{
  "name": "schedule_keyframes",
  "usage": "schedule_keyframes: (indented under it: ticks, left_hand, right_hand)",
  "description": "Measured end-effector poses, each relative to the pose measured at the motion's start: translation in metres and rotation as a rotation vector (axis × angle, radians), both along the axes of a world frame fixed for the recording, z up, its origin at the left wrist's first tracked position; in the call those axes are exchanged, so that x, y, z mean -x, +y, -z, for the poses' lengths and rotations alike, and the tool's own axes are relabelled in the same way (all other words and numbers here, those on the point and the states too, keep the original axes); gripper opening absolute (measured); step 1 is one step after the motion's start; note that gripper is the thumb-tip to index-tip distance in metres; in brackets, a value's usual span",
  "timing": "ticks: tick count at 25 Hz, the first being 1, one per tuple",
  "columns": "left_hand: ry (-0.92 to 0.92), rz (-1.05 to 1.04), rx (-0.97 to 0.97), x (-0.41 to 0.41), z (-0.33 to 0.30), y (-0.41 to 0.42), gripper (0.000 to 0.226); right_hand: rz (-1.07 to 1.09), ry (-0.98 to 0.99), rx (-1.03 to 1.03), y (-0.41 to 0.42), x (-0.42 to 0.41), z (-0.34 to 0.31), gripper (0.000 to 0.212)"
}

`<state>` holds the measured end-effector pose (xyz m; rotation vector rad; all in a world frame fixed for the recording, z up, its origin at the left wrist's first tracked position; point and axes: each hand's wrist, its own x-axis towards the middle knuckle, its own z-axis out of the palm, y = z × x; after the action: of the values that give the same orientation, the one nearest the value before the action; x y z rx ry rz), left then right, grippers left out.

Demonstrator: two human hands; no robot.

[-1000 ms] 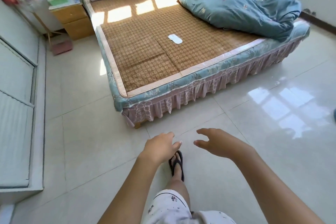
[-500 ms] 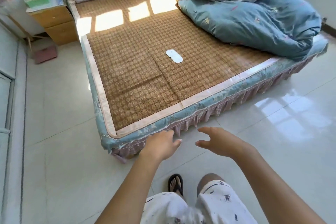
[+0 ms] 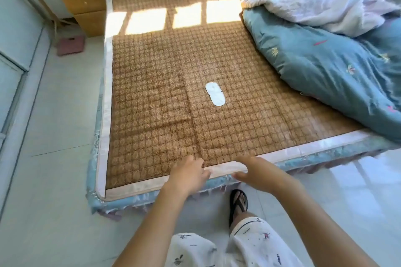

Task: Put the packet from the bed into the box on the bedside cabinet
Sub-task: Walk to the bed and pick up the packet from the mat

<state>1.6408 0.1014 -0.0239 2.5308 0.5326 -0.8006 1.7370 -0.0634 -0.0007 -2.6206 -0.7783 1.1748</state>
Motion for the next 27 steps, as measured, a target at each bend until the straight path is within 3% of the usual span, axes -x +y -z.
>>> schedule_keyframes:
  ticks: [5, 14, 21, 27]
  left_hand:
    - [0.03, -0.101, 0.028, -0.109, 0.016, -0.009, 0.053]
    - [0.091, -0.076, -0.002, -0.237, 0.09, 0.052, 0.049]
    - [0.013, -0.15, -0.001, -0.339, 0.241, 0.09, 0.059]
    - [-0.088, 0.021, -0.155, -0.403, 0.363, 0.091, 0.072]
  right_hand:
    - [-0.166, 0.005, 0.078, 0.011, -0.119, 0.011, 0.053]
    - [-0.17, 0.058, 0.107, 0.069, -0.249, 0.086, 0.051]
    - [-0.191, 0.033, 0.105, 0.112, -0.339, 0.223, 0.053]
    - [-0.277, 0.038, 0.171, 0.111, -0.37, 0.327, 0.066]
